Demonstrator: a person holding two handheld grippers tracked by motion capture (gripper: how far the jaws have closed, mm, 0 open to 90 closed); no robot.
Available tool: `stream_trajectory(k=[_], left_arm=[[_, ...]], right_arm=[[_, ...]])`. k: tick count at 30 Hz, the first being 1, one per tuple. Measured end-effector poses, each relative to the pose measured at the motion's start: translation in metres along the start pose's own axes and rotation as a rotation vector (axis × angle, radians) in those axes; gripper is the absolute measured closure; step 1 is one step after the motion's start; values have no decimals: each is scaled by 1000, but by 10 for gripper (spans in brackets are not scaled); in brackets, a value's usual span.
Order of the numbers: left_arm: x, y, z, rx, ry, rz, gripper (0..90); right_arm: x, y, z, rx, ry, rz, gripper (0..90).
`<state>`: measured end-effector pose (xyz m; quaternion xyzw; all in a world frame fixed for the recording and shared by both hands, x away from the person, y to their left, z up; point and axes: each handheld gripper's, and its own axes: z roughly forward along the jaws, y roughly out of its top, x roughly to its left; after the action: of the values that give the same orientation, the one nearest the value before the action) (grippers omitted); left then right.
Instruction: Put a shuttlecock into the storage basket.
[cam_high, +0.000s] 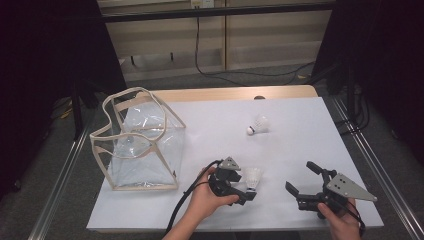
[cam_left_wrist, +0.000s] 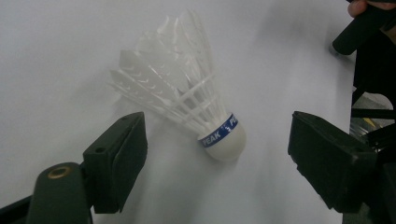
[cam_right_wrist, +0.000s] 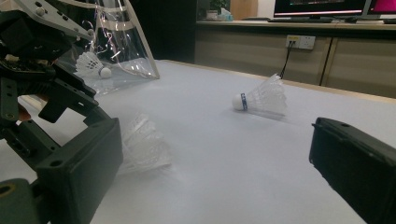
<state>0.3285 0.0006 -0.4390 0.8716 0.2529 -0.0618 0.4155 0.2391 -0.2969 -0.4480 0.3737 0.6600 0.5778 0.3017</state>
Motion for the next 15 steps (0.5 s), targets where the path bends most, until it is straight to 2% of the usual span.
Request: stream_trajectory(k=[4, 15], left_arm=[[0, 1, 4, 0, 10, -15, 200], [-1, 1, 11, 2, 40, -15, 252]], right_arm=[[0, 0, 0, 1, 1, 1, 25], [0, 0, 0, 0, 0, 0, 25]])
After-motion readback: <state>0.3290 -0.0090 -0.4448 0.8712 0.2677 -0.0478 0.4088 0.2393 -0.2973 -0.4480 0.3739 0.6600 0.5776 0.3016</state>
